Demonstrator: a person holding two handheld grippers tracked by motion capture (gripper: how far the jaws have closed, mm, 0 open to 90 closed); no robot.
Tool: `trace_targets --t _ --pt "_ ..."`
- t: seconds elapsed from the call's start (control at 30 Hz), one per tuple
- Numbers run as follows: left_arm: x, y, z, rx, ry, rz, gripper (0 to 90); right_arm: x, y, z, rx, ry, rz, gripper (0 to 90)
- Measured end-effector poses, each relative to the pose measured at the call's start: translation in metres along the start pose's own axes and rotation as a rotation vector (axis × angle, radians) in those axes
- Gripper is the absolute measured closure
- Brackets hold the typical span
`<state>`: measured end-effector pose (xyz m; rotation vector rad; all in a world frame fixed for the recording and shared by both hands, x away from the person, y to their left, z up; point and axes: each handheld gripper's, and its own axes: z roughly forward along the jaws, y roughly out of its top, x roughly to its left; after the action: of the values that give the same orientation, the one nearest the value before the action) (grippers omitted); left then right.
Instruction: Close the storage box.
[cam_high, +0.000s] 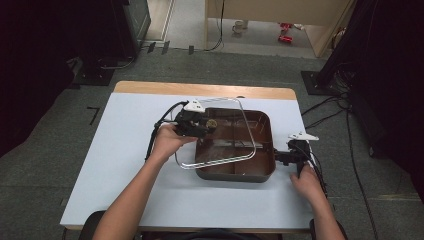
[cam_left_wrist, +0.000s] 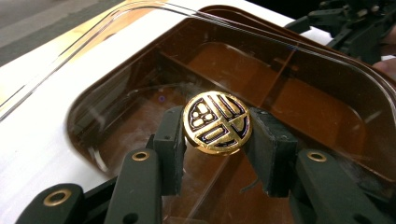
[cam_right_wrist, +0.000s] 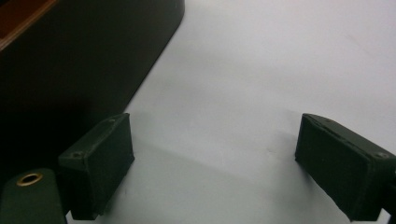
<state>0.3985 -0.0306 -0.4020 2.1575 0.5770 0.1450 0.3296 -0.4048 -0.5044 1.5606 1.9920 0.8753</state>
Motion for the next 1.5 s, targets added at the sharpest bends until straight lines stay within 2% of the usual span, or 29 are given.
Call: trace_targets --t 0.23,0.43,0.57,0.67,0.9,0.93,1.17,1.2,1.3,1.33,1.5 --pt "-0.008 0.009 0.017 0.016 -0.049 0.039 59.0 0.0 0.0 0.0 0.001 0.0 0.002 10.7" --pt "-0.014 0.016 0.034 0.04 -0.117 0.072 59.0 0.0 0.0 0.0 0.001 0.0 0.002 10.7" --pt "-0.018 0.019 0.046 0.071 -0.127 0.112 59.0 0.0 0.0 0.0 0.001 0.0 0.002 10.7" --pt "-0.019 0.021 0.054 0.085 -0.139 0.122 59.0 0.0 0.0 0.0 0.001 0.0 0.002 10.7" --pt "-0.019 0.022 0.063 0.083 -0.151 0.126 59.0 0.0 0.0 0.0 0.0 0.0 0.0 10.7" --pt "-0.019 0.022 0.063 0.075 -0.158 0.114 59.0 0.0 0.0 0.0 0.0 0.0 0.0 10.8" --pt "-0.024 0.022 0.069 0.083 -0.177 0.099 58.8 0.0 0.0 0.0 0.0 0.0 0.002 10.7" --pt "-0.022 0.02 0.069 0.076 -0.192 0.079 58.7 0.0 0.0 0.0 0.0 0.0 0.001 10.7" --pt "-0.021 0.019 0.069 0.076 -0.187 0.079 58.2 0.0 0.0 0.0 0.0 0.0 0.0 10.7" --pt "-0.021 0.02 0.068 0.08 -0.188 0.066 58.2 0.0 0.0 0.0 0.0 0.001 0.0 10.7" --pt "-0.02 0.022 0.066 0.052 -0.192 0.056 55.0 0.0 0.0 0.0 0.0 0.0 0.002 10.8"
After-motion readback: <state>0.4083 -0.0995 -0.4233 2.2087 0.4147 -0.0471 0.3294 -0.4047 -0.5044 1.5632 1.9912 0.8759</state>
